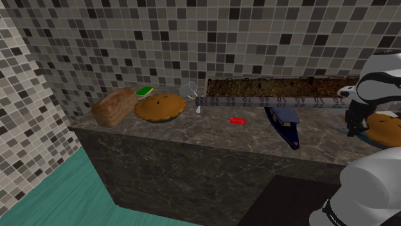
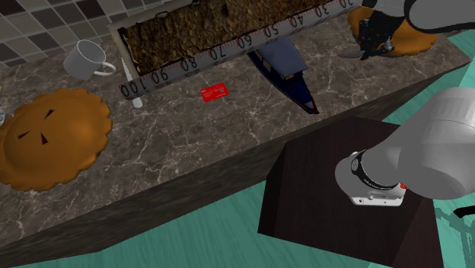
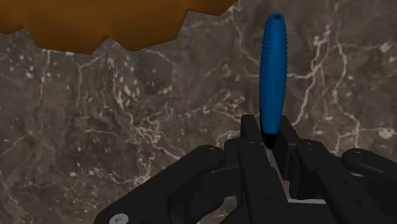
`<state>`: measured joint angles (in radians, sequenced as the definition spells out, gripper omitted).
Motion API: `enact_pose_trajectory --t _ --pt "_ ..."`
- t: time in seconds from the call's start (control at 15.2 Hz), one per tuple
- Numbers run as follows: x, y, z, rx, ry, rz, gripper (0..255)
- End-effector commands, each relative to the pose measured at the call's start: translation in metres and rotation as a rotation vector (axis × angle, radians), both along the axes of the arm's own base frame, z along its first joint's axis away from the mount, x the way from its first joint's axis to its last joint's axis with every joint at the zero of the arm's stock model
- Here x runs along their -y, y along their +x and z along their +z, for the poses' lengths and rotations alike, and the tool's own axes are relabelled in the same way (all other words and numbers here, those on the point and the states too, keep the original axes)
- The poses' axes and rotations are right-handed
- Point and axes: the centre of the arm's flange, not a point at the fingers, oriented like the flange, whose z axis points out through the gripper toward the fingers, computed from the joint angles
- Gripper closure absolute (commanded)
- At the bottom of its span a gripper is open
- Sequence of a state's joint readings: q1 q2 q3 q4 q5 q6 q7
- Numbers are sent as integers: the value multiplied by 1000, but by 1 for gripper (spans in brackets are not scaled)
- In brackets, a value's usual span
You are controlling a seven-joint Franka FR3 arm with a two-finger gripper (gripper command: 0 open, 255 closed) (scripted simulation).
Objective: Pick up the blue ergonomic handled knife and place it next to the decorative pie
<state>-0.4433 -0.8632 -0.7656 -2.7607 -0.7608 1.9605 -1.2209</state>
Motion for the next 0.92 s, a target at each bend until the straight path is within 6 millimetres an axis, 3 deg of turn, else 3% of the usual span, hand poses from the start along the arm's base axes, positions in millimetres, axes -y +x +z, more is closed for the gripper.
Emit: enact_pose_trajectory --t 0.0,0.53,0.86 --pt "0 0 -11 0 0 0 255" --pt "0 0 -53 0 0 0 255" --pt "0 0 -53 0 0 0 255"
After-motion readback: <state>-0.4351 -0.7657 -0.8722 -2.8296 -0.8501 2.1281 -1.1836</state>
